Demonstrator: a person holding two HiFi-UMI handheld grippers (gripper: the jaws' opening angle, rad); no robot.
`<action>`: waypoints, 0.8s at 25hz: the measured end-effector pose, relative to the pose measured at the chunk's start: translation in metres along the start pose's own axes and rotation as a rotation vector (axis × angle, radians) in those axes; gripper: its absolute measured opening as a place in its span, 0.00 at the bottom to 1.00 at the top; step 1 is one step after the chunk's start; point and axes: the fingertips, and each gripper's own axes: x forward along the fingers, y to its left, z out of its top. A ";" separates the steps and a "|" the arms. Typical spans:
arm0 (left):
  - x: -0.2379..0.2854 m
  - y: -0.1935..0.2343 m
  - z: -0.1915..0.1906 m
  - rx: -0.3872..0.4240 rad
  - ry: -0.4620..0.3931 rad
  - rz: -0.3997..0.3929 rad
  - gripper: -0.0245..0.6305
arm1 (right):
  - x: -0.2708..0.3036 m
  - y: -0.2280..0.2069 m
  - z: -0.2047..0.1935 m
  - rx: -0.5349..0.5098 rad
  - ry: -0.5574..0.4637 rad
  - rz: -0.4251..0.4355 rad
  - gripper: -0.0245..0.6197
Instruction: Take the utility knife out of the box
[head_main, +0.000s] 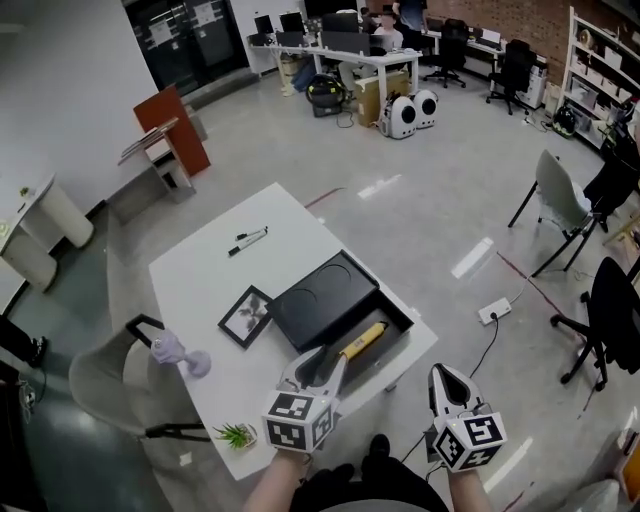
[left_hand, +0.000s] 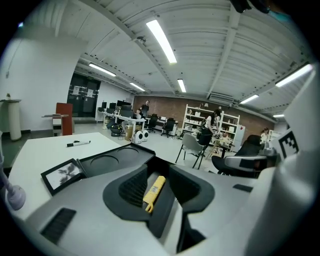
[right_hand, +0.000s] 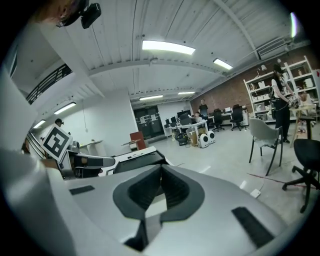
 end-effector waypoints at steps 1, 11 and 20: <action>0.003 0.001 -0.001 0.008 0.011 0.007 0.21 | 0.003 -0.002 0.000 -0.002 0.004 0.010 0.04; 0.040 -0.007 -0.015 0.087 0.159 0.000 0.22 | 0.020 -0.022 0.004 0.004 0.027 0.060 0.04; 0.071 -0.007 -0.032 0.184 0.306 -0.040 0.25 | 0.017 -0.041 -0.002 0.017 0.041 0.036 0.04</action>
